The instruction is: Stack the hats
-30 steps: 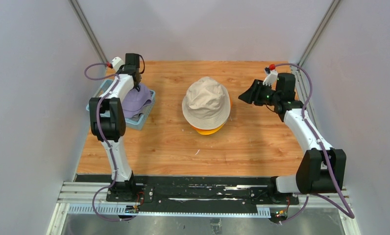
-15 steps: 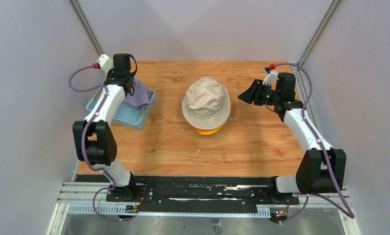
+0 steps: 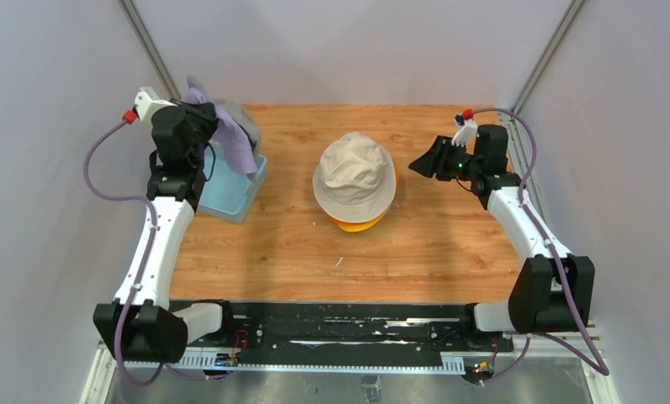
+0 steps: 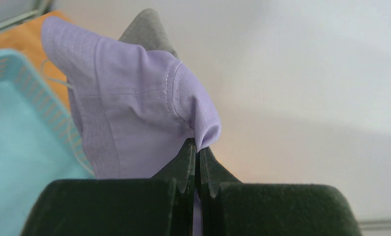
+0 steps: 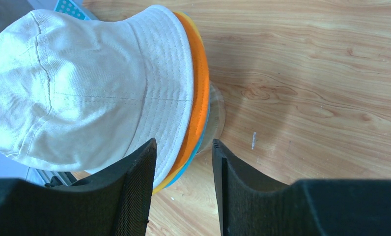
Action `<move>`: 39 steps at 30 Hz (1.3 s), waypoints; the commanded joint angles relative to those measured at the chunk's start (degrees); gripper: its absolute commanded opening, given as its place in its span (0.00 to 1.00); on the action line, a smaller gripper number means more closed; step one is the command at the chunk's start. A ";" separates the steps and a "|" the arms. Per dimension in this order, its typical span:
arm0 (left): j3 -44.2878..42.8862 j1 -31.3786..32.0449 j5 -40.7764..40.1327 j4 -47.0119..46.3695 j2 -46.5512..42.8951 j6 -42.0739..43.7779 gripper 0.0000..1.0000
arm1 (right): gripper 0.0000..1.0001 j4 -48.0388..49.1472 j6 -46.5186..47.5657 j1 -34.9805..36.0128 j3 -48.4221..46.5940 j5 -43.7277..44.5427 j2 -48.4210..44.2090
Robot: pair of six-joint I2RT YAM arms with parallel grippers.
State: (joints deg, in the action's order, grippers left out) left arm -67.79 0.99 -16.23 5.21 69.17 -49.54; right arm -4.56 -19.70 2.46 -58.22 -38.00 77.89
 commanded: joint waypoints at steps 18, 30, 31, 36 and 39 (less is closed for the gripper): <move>1.75 0.24 -1.62 0.84 -7.13 2.89 0.01 | 0.45 1.26 -0.36 -0.26 0.77 -0.85 -0.32; 13.88 0.04 -4.68 -0.95 -4.52 -0.48 0.07 | 0.45 1.31 -0.25 -0.20 0.99 -0.76 -0.36; 14.47 0.06 -4.21 -1.46 -4.03 -0.47 0.08 | 0.45 1.31 -0.23 -0.18 1.00 -0.76 -0.44; 17.66 0.03 -1.52 -6.31 -2.31 -0.85 0.11 | 0.45 1.31 -0.08 -0.17 1.16 -0.67 -0.52; 18.53 -0.01 0.36 -8.52 -2.10 -0.57 0.14 | 0.45 1.30 -0.08 -0.17 1.30 -0.71 -0.45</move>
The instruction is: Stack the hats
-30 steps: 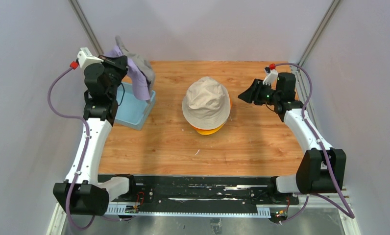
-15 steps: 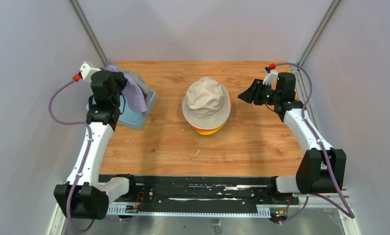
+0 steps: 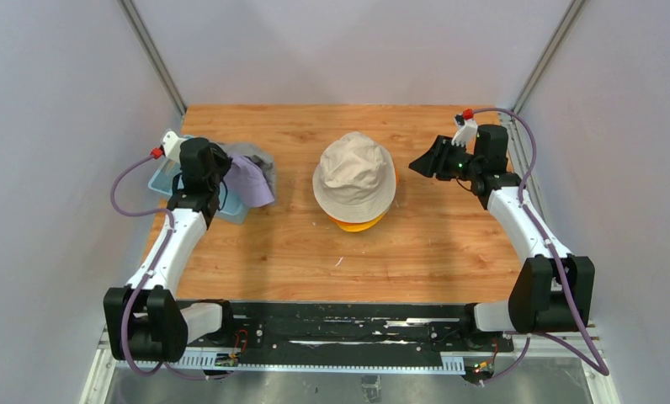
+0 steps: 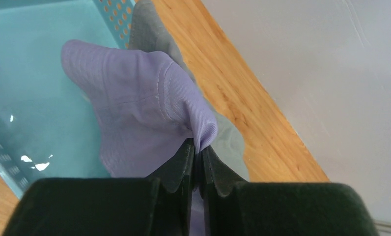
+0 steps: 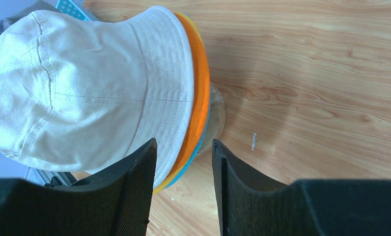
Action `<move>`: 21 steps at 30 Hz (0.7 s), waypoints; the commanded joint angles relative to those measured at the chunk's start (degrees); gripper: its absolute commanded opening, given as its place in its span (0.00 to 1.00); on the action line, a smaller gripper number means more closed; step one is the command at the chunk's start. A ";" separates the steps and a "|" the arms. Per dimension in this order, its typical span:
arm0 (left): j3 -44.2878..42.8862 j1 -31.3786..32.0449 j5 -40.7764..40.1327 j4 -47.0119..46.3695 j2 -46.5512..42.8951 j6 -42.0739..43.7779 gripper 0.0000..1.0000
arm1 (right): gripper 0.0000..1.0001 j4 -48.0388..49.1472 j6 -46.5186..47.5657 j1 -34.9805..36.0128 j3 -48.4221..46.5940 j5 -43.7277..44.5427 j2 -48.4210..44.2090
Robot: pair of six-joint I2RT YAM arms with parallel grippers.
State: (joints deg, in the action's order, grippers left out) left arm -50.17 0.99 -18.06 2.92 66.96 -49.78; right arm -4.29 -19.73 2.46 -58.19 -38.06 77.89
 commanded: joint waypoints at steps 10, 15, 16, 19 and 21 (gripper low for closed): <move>1.82 0.04 2.61 -7.80 0.05 0.72 0.40 | 0.45 1.17 -0.06 -0.18 1.39 -0.81 -0.37; 2.43 0.01 3.23 -8.65 0.40 0.38 0.17 | 0.45 1.21 -0.12 -0.17 1.42 -0.63 -0.58; 2.45 -0.02 3.26 -8.63 0.45 0.27 0.03 | 0.45 1.20 -0.12 -0.17 1.48 -0.55 -0.63; 2.16 -0.03 3.78 -8.77 0.83 0.71 0.00 | 0.45 1.22 -0.08 -0.16 1.48 -0.52 -0.54; 1.88 0.02 4.14 -8.76 0.97 0.91 0.06 | 0.45 1.22 -0.07 -0.17 1.55 -0.65 -0.41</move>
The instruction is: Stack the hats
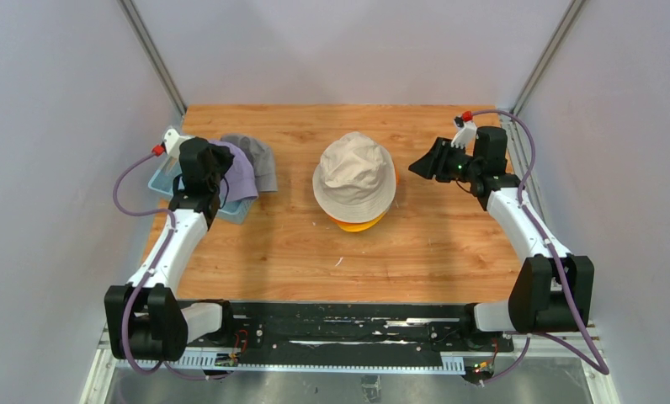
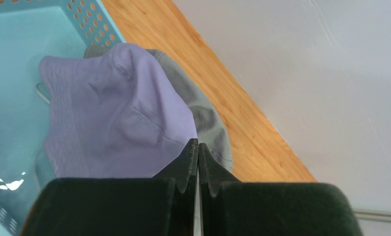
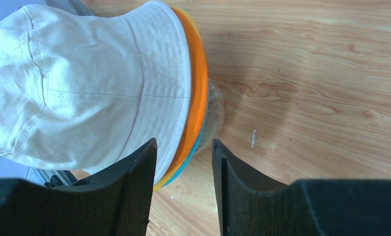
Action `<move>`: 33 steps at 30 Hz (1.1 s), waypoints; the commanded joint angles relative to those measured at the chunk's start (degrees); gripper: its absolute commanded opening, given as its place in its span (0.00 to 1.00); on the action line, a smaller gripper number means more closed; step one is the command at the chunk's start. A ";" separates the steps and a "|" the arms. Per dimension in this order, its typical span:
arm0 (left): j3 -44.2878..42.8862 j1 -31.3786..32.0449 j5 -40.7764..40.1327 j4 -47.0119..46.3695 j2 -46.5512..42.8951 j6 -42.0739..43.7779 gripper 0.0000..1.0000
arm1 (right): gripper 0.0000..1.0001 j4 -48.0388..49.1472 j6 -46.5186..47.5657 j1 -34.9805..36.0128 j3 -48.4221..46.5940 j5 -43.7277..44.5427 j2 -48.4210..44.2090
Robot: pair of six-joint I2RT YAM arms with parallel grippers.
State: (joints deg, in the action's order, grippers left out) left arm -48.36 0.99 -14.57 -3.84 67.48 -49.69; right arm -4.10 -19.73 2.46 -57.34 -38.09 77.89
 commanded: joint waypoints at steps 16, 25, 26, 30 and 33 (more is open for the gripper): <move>-8.42 0.00 -0.70 7.63 3.85 2.47 0.67 | 0.45 1.16 -0.39 -0.17 1.27 -0.76 -1.49; -12.14 0.05 1.24 12.15 9.35 2.77 0.67 | 0.45 1.19 -0.39 -0.17 1.36 -0.59 -1.48; -12.26 0.04 0.76 12.62 9.41 2.83 0.67 | 0.45 1.20 -0.36 -0.17 1.36 -0.59 -1.44; -11.94 -0.03 -0.62 13.24 9.14 3.40 0.67 | 0.45 1.52 -0.52 -0.17 1.36 -0.78 -1.19; -11.95 -0.03 -0.72 13.59 9.37 3.72 0.67 | 0.45 1.72 -0.58 -0.17 1.44 -0.88 -0.92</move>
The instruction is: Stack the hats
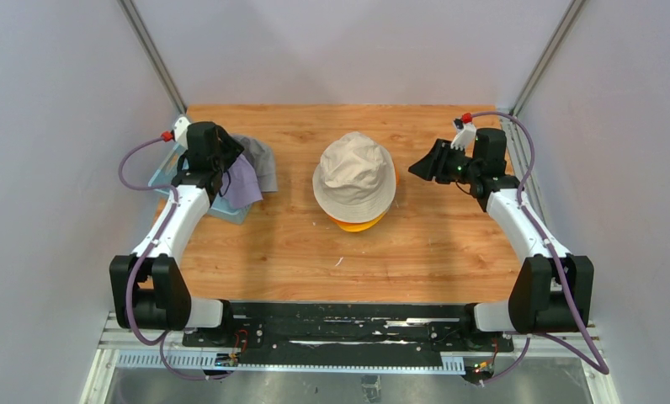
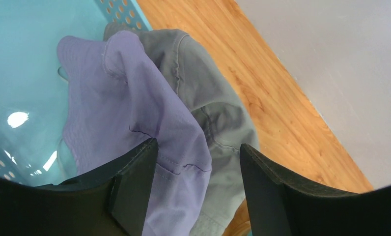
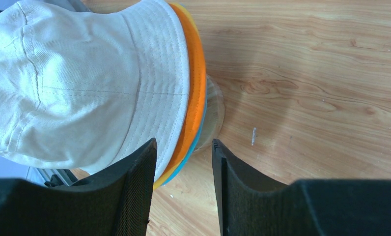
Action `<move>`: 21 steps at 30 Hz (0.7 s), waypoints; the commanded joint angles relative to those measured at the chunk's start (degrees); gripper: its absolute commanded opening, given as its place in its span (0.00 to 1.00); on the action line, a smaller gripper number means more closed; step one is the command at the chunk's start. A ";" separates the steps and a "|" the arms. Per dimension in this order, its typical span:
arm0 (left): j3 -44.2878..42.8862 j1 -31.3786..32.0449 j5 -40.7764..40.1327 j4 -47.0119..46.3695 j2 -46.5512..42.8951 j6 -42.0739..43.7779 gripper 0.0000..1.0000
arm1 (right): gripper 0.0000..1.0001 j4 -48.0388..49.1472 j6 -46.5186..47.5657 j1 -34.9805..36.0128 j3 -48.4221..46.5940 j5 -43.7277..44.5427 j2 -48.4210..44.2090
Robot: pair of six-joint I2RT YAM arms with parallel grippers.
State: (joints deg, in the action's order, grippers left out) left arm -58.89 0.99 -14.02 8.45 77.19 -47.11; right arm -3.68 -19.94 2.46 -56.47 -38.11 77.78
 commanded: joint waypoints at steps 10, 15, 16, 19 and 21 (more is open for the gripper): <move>-0.99 -0.02 -0.38 0.69 2.86 1.44 0.43 | 0.45 1.49 -0.45 -0.20 0.51 -0.83 -0.61; -0.60 -0.03 -0.40 0.33 2.12 0.95 0.01 | 0.45 1.51 -0.52 -0.17 0.50 -0.83 -0.61; -0.49 -0.03 -0.28 0.11 1.27 0.67 0.00 | 0.45 1.53 -0.50 -0.17 0.48 -0.83 -0.61; 0.26 -0.03 1.11 -1.93 -2.85 0.47 0.00 | 0.45 1.57 -0.48 -0.17 0.40 -0.92 -0.61; -0.52 -0.02 2.73 -2.36 -6.91 1.04 0.00 | 0.45 1.57 -0.57 -0.17 0.39 -0.99 -0.72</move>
State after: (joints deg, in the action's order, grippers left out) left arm -58.59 0.99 -13.52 9.17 77.89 -46.33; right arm -3.25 -20.14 2.46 -56.45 -38.11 77.78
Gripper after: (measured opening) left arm 0.018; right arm 0.449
